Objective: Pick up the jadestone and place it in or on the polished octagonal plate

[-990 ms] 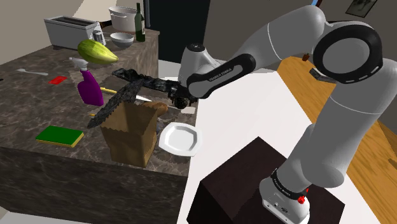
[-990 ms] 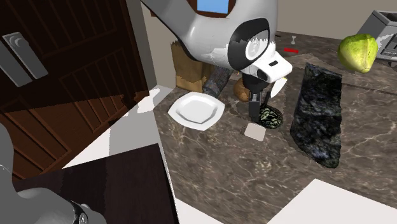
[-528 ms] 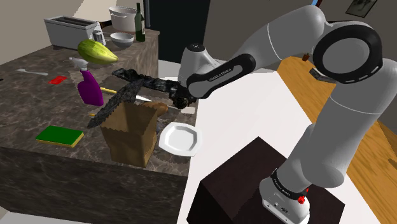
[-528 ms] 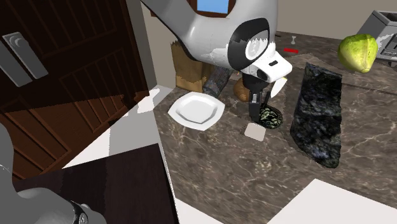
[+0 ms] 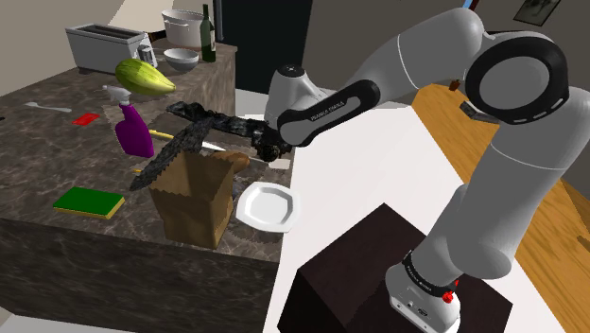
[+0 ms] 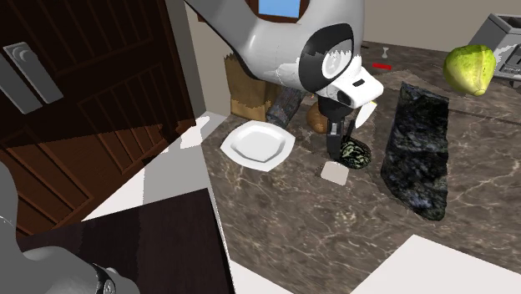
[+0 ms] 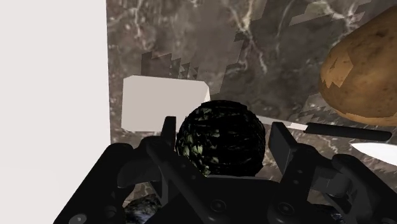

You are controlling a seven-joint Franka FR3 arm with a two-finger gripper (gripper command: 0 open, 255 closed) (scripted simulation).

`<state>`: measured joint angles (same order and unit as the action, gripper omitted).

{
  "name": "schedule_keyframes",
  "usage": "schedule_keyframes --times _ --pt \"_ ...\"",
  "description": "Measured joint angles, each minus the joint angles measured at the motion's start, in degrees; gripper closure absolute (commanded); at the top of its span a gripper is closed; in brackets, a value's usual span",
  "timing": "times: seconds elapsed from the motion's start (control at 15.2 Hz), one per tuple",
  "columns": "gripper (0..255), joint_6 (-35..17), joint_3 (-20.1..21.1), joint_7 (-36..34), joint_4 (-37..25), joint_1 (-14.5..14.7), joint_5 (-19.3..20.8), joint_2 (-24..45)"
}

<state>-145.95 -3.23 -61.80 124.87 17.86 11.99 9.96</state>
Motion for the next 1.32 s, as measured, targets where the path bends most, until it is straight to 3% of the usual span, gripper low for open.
schedule_keyframes --times 1.12,1.32 --pt "255 11.27 0.44 2.38 -4.55 0.07 -1.86 -6.72" --pt "255 12.39 1.0 1.15 -3.08 0.73 -1.55 -9.1"
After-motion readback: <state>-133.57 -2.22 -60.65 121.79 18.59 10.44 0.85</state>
